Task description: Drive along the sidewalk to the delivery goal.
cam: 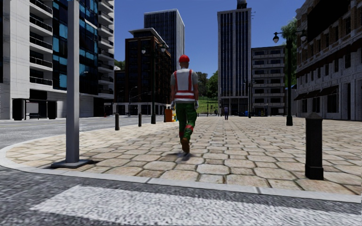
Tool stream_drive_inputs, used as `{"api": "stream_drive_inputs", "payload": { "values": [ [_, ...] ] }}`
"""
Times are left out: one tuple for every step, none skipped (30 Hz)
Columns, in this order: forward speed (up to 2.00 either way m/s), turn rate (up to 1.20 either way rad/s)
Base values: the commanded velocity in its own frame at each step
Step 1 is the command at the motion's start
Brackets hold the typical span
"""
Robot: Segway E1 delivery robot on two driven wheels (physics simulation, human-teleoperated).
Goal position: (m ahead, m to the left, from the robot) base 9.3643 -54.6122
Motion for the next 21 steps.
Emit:
{"api": "stream_drive_inputs", "payload": {
  "values": [
    [2.00,-0.75],
    [2.00,-1.20],
    [2.00,-1.20],
    [2.00,-1.20],
    [2.00,-1.20],
    [2.00,-1.20],
    [2.00,-0.78],
    [2.00,-0.78],
    [2.00,-0.32],
    [2.00,-0.11],
    [2.00,-0.06],
    [2.00,-0.05],
    [2.00,-0.05],
    [2.00,-0.05],
    [2.00,-0.05],
    [2.00,-0.05],
    [2.00,-0.49],
    [2.00,-1.20],
    [2.00,-1.20],
    [2.00,-1.20],
    [2.00,-1.20]
  ]
}}
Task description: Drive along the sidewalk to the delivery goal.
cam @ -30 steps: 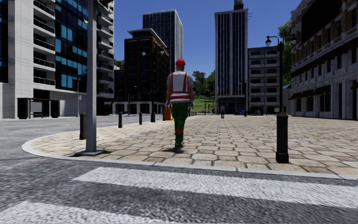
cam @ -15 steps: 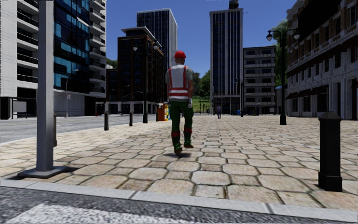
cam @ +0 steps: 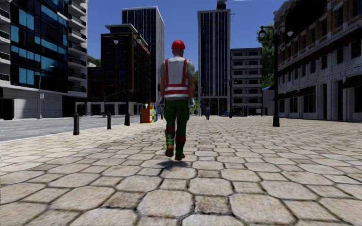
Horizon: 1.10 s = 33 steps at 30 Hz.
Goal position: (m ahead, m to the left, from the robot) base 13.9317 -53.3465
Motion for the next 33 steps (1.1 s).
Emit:
{"api": "stream_drive_inputs", "payload": {
  "values": [
    [2.00,-1.20],
    [2.00,-1.20],
    [2.00,-1.20],
    [2.00,-1.20],
    [2.00,-1.20],
    [2.00,-1.01],
    [2.00,-1.01],
    [2.00,-0.78],
    [2.00,-0.47],
    [2.00,-0.36],
    [2.00,-0.33],
    [2.00,-0.26],
    [2.00,-0.26],
    [2.00,-0.09],
    [2.00,-0.04],
    [2.00,-0.02],
    [2.00,-0.02],
    [2.00,-0.02],
    [2.00,-0.02],
    [2.00,-0.01],
    [2.00,-0.01],
    [2.00,-0.01],
    [2.00,-0.01],
    [2.00,-0.01],
    [2.00,-0.01],
    [2.00,-0.01],
    [2.00,-0.01],
    [2.00,-0.01],
    [2.00,-0.01],
    [2.00,-0.02],
    [2.00,-0.47],
    [2.00,-0.47],
    [2.00,-0.69]
  ]
}}
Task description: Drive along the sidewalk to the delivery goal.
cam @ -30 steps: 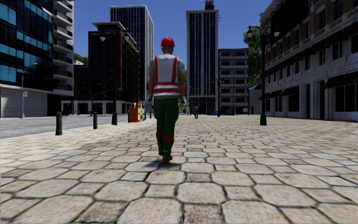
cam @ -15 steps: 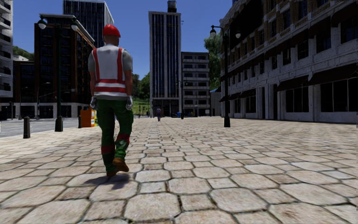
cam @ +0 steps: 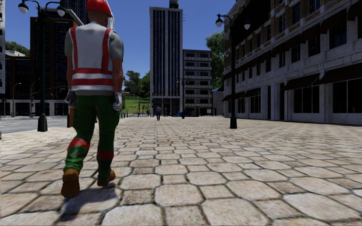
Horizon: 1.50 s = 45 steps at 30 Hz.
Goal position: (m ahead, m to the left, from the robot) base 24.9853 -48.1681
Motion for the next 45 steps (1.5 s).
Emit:
{"api": "stream_drive_inputs", "payload": {
  "values": [
    [2.00,-0.78],
    [2.00,-0.80],
    [2.00,-0.80],
    [2.00,-0.80],
    [2.00,-0.81],
    [2.00,-0.81],
    [2.00,-0.81],
    [2.00,-0.81],
    [2.00,-0.81],
    [2.00,-0.81],
    [2.00,-0.81],
    [2.00,-0.82],
    [2.00,-0.82],
    [2.00,-0.82],
    [2.00,-0.82],
    [2.00,-0.82],
    [2.00,-0.82],
    [2.00,-0.82],
    [2.00,-0.82],
    [2.00,-0.82],
    [2.00,-0.82],
    [2.00,-0.82],
    [2.00,-0.81],
    [2.00,-0.81],
    [2.00,-0.81],
    [2.00,-0.81],
    [2.00,-0.81],
    [2.00,-0.81],
    [2.00,-0.81],
    [2.00,-0.81],
    [2.00,-0.81],
    [2.00,-0.81],
    [2.00,-0.81],
    [2.00,-0.81],
    [2.00,-0.81],
    [2.00,-0.81],
    [2.00,-0.81],
    [2.00,-0.81],
    [2.00,-0.82],
    [2.00,-0.82],
    [2.00,-0.82],
    [2.00,-0.82],
    [2.00,-0.82],
    [2.00,-0.82],
    [2.00,-0.82]
  ]
}}
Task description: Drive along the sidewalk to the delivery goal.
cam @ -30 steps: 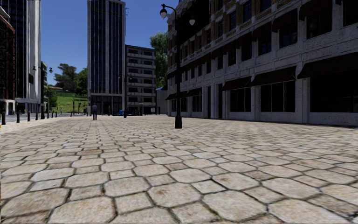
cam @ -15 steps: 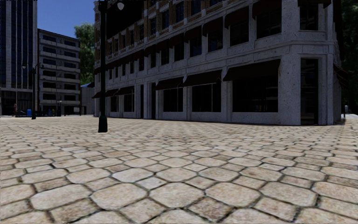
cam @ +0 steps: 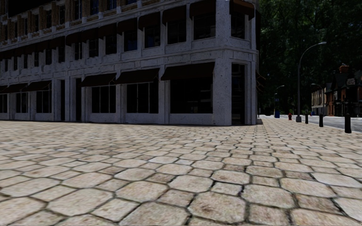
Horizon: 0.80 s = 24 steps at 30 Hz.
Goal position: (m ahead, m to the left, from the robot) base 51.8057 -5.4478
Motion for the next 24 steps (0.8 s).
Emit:
{"api": "stream_drive_inputs", "payload": {
  "values": [
    [2.00,-0.82],
    [2.00,-0.82],
    [2.00,-0.82],
    [2.00,-0.82],
    [2.00,-0.82],
    [2.00,-0.82],
    [2.00,-0.82],
    [2.00,-0.82],
    [2.00,-0.82],
    [2.00,-0.82],
    [2.00,-0.82],
    [2.00,-0.81],
    [2.00,-0.81],
    [2.00,-0.80],
    [2.00,-0.33],
    [2.00,-0.13],
    [2.00,-0.13],
    [2.00,-0.04],
    [2.00,-0.01],
    [2.00,0.00],
    [2.00,0.00],
    [2.00,0.00],
    [2.00,0.00],
    [2.00,0.00]
  ]
}}
